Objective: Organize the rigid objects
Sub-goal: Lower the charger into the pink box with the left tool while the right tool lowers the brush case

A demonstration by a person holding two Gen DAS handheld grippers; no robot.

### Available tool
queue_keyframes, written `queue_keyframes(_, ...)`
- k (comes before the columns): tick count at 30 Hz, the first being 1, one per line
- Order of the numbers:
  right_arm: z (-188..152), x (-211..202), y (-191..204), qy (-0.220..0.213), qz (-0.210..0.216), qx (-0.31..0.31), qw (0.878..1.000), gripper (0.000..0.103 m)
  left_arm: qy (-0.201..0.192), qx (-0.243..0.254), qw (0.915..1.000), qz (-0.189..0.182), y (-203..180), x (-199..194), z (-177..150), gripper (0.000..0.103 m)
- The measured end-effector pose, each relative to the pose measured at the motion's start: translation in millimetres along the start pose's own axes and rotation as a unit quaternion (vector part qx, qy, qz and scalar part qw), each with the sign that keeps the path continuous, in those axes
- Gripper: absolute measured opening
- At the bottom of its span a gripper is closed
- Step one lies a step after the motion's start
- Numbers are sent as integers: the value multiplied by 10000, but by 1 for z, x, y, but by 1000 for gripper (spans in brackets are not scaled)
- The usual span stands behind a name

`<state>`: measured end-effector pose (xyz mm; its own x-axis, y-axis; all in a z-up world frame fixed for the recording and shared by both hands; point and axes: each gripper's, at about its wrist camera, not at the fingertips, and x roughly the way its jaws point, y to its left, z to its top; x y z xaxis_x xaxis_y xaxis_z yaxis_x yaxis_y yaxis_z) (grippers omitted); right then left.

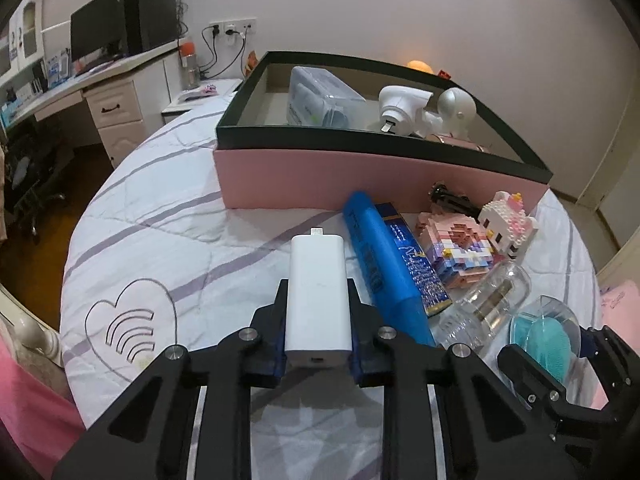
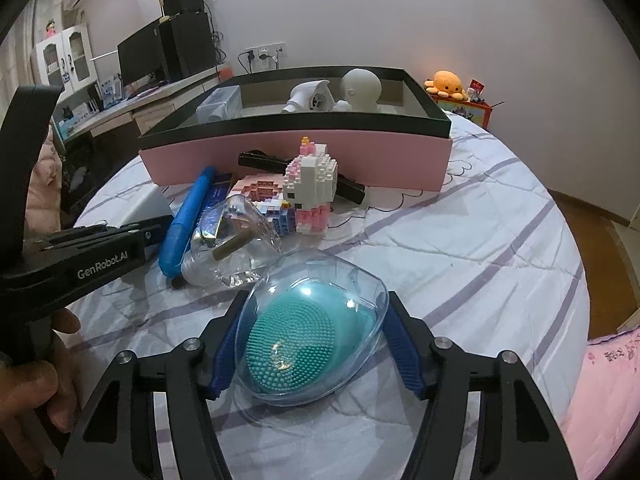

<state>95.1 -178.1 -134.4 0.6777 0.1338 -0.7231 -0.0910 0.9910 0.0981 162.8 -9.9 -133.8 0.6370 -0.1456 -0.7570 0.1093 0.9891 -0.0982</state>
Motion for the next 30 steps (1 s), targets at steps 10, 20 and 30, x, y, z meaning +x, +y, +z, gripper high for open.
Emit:
queue_keyframes(10, 7, -23, 0, -148, 243, -2, 9996, 65, -212, -19, 9998, -34, 8, -32, -2, 23)
queue_keyframes(20, 80, -50, -7, -639, 383, -272, 9968, 65, -711, 219, 9972, -67, 3, -59, 52, 23)
queue_keyframes(30, 186, -5, -17, -657, 479, -395, 9959, 65, -943, 272, 9951, -88, -11, -20, 152, 23)
